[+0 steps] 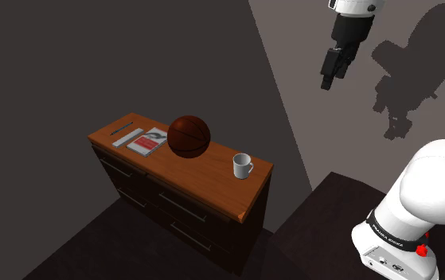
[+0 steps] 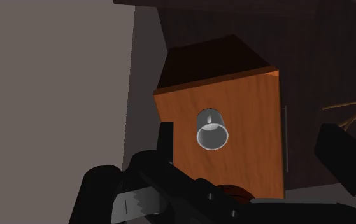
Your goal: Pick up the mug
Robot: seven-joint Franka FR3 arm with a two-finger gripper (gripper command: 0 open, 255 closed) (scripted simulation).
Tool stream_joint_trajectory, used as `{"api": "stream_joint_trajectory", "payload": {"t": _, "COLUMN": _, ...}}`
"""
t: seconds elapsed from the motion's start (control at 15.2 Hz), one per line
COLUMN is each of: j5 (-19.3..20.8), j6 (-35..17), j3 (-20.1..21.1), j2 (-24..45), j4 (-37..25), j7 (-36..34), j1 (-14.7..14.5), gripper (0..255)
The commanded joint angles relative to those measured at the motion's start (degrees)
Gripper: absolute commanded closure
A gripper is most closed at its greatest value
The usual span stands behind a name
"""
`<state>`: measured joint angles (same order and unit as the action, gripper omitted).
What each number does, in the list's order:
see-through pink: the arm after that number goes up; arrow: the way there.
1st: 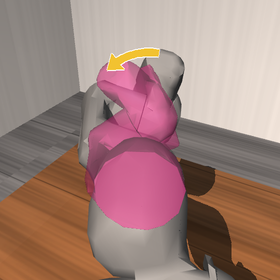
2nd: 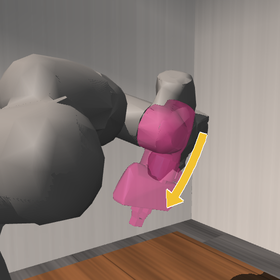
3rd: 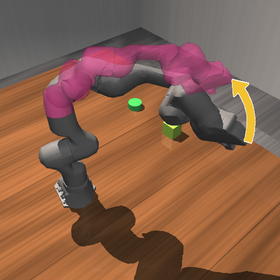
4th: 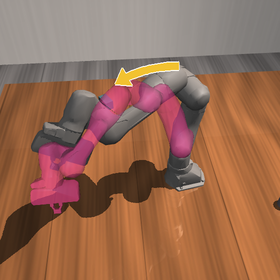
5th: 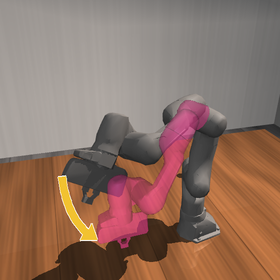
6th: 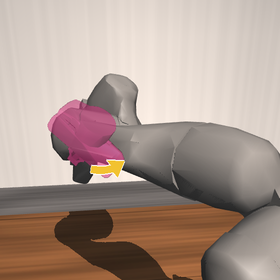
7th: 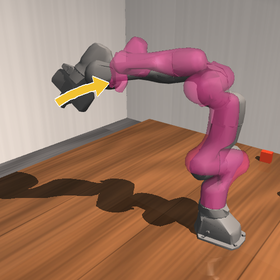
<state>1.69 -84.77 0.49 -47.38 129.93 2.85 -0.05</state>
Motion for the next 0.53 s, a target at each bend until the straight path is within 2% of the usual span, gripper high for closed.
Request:
{"api": "stream_joint_trajectory", "payload": {"t": 0.0, "j5": 0.0, "j6": 0.0, "j3": 0.0, "j2": 0.0, "j4": 0.0, "j7": 0.0, "j1": 0.0, "gripper": 0}}
{"api": "stream_joint_trajectory", "payload": {"t": 0.46, "j5": -0.57, "j6": -14.34, "j3": -0.61, "j2": 5.53, "j4": 8.59, "j7": -0.05, "j1": -0.1, "gripper": 0}}
